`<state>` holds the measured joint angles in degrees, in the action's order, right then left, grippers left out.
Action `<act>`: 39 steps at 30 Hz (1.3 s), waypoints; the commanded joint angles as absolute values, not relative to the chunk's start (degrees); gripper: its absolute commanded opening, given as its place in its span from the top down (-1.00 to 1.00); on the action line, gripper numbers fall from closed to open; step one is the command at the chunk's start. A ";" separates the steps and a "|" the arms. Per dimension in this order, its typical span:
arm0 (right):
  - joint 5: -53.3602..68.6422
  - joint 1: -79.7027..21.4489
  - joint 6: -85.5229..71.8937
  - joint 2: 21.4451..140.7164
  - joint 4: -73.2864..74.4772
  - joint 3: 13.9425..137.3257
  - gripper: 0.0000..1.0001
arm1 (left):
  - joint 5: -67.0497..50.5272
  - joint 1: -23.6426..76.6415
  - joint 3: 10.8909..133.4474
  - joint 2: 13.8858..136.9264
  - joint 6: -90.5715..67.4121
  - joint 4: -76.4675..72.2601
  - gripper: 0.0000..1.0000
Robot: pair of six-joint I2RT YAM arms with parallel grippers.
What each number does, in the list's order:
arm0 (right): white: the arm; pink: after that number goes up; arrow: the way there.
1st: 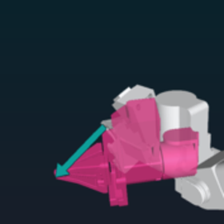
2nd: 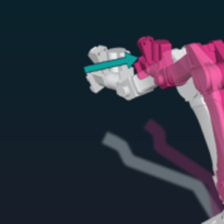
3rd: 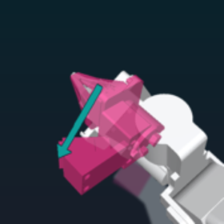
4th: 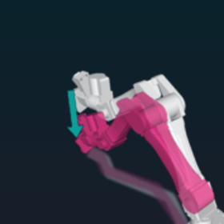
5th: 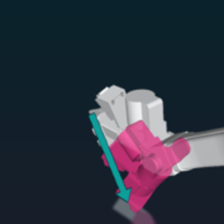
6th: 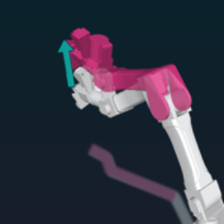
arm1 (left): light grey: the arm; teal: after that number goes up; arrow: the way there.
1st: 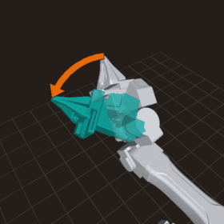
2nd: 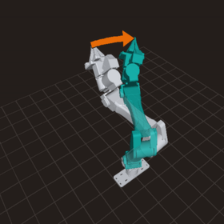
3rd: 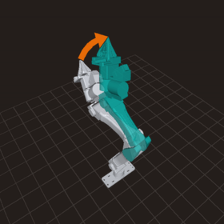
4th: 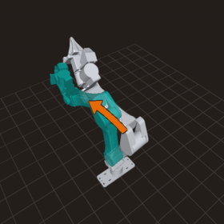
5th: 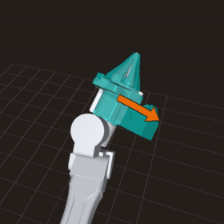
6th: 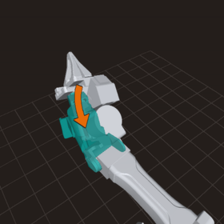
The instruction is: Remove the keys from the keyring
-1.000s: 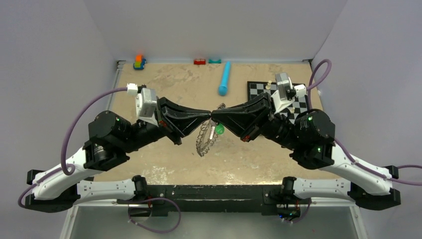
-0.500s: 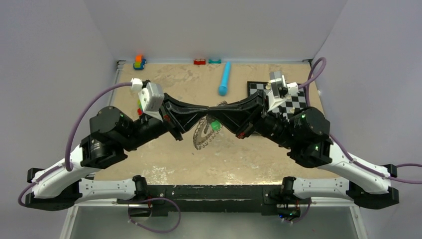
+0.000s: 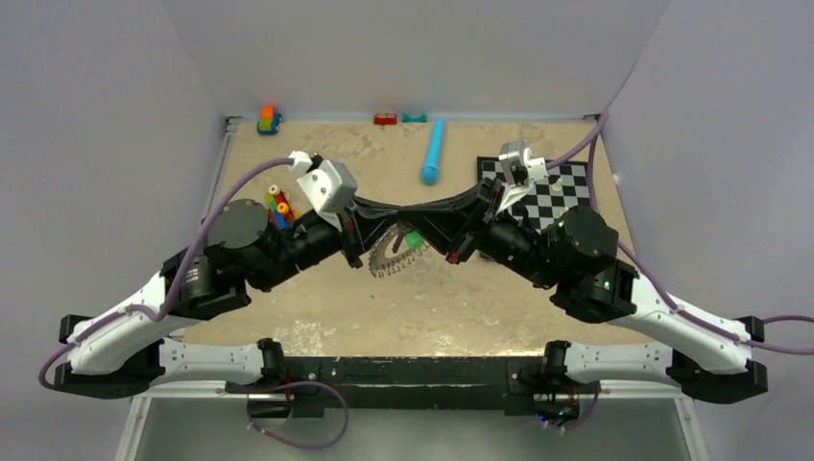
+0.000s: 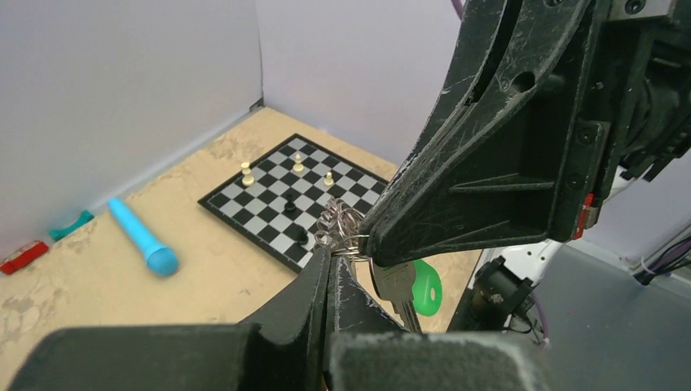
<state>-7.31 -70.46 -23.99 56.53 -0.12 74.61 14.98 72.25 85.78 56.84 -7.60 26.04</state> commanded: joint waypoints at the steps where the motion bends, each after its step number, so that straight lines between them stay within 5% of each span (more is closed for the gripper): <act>1: -10.39 -69.75 -25.69 56.35 4.49 73.31 1.00 | 13.86 73.72 87.89 58.37 -5.68 25.18 1.00; 39: -8.69 -63.63 -35.36 52.83 10.76 66.47 1.00 | 22.05 77.30 89.66 61.41 1.51 32.88 1.00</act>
